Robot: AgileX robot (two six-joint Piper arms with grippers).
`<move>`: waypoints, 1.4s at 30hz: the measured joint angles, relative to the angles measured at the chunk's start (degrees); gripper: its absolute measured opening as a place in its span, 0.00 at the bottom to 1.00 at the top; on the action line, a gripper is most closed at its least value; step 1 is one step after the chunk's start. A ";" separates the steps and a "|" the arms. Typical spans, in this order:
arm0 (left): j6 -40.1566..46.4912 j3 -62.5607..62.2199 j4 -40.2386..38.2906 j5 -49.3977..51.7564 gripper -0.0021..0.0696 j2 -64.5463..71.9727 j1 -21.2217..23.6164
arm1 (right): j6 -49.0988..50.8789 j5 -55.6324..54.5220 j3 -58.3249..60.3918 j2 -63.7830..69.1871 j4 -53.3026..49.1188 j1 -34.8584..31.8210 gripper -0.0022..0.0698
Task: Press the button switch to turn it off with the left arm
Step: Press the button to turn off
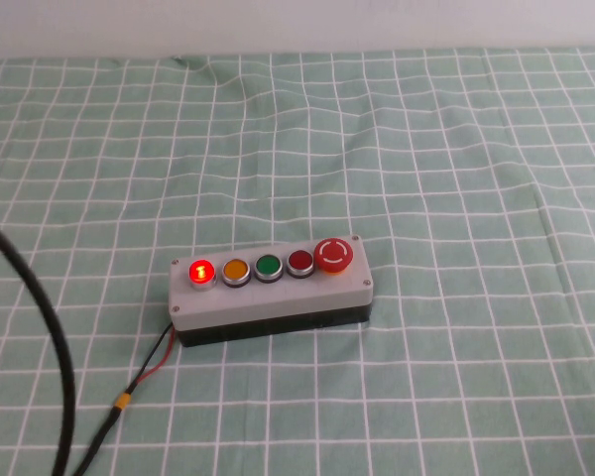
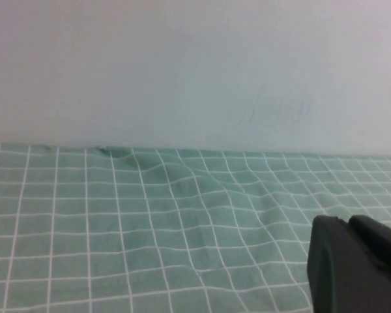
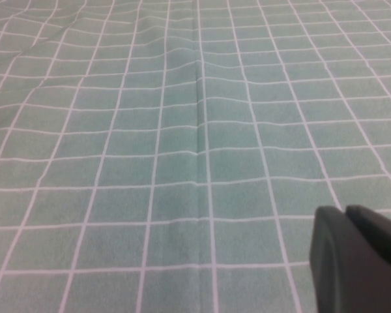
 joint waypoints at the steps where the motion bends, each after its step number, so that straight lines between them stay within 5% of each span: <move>1: 0.16 -0.12 -0.12 -0.22 0.03 1.18 0.00 | 0.00 0.00 0.00 0.00 0.00 0.00 0.01; 20: 5.53 -17.38 -0.50 23.25 0.03 29.89 0.00 | 0.00 0.00 0.00 0.00 0.00 0.00 0.01; 25: 5.77 -18.62 -1.35 24.41 0.03 36.96 -0.17 | 0.00 0.00 0.00 0.00 0.00 0.00 0.01; 34: 6.63 -18.81 -1.35 21.40 0.03 44.81 -7.11 | 0.00 0.00 0.00 0.00 0.00 0.00 0.01; 42: 6.63 -19.02 -1.16 19.36 0.03 51.10 -7.35 | 0.00 0.00 0.00 0.00 0.00 0.00 0.01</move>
